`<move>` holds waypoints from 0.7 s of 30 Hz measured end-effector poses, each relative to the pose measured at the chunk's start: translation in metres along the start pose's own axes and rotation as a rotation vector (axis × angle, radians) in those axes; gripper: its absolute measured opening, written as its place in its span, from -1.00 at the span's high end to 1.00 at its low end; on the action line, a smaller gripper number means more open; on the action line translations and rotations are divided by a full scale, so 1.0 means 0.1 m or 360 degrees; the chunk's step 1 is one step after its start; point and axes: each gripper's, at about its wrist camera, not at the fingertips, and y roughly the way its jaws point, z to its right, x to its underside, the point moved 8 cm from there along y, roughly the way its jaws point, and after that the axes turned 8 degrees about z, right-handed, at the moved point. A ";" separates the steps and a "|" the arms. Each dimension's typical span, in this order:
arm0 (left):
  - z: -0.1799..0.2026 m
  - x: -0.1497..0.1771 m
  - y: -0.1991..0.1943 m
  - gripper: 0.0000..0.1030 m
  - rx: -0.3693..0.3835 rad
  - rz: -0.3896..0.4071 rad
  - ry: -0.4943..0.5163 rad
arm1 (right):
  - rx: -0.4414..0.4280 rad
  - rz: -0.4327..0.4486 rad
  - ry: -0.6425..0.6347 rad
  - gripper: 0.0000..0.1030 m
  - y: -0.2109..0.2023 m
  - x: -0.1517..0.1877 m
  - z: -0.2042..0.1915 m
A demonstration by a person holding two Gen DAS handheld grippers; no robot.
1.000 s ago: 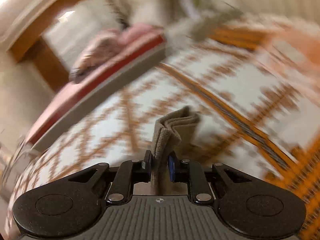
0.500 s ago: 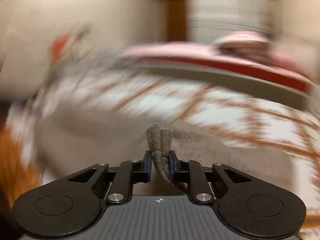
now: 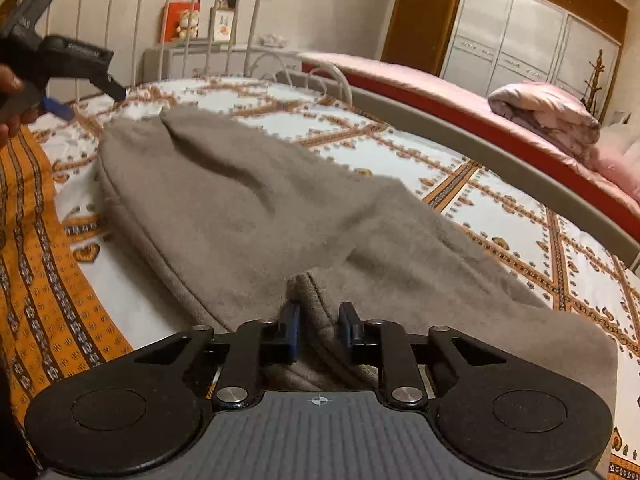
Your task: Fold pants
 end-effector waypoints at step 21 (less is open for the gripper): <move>0.13 0.27 0.20 -0.88 -0.0003 -0.0208 0.0090 | 0.0060 -0.0029 0.0670 0.33 0.40 -0.29 1.07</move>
